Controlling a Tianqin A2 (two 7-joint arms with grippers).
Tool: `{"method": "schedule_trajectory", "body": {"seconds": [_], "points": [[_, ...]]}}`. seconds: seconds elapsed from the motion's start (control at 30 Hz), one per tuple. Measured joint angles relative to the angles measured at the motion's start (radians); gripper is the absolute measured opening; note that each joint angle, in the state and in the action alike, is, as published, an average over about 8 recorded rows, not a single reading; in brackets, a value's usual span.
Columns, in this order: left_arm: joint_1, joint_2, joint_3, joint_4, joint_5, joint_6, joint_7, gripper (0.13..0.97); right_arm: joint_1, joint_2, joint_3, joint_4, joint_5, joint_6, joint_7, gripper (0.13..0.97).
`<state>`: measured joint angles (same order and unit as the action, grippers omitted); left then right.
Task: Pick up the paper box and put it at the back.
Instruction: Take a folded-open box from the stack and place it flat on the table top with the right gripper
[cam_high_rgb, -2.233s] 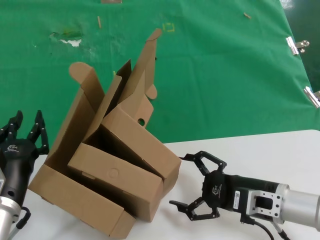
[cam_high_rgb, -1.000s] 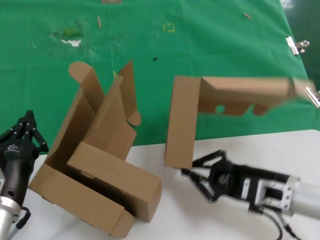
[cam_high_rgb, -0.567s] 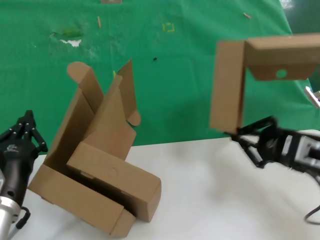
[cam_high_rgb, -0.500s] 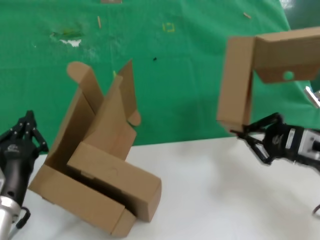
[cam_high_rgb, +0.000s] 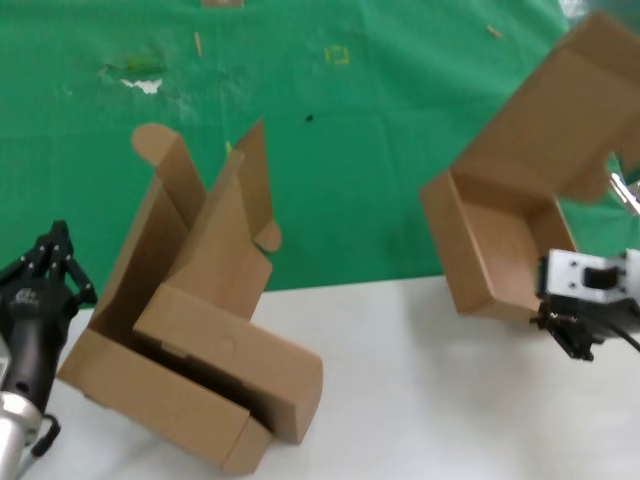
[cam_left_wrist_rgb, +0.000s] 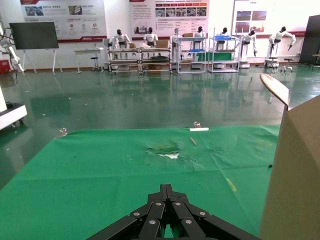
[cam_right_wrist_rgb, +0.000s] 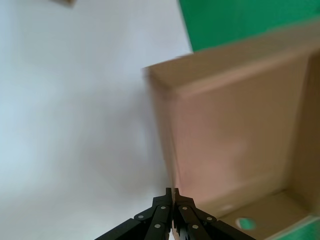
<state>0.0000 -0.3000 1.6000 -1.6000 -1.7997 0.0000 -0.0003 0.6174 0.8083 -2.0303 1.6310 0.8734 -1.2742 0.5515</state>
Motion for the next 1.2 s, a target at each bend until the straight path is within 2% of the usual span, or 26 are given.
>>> {"method": "schedule_trajectory", "body": {"seconds": [0.23, 0.5, 0.87, 1.2], "points": [[0.0, 0.0, 0.0, 0.0, 0.0, 0.0, 0.0, 0.14, 0.129, -0.143, -0.129, -0.001, -0.291, -0.186, 0.179, 0.138], [0.0, 0.0, 0.0, 0.0, 0.0, 0.0, 0.0, 0.14, 0.206, -0.336, -0.22, -0.117, -0.528, -0.184, 0.207, 0.137], [0.0, 0.0, 0.0, 0.0, 0.0, 0.0, 0.0, 0.14, 0.253, -0.515, -0.313, -0.334, -0.712, -0.094, 0.115, 0.137], [0.0, 0.0, 0.0, 0.0, 0.0, 0.0, 0.0, 0.14, 0.243, -0.607, -0.3, -0.467, -0.797, -0.007, 0.13, 0.137]]}}
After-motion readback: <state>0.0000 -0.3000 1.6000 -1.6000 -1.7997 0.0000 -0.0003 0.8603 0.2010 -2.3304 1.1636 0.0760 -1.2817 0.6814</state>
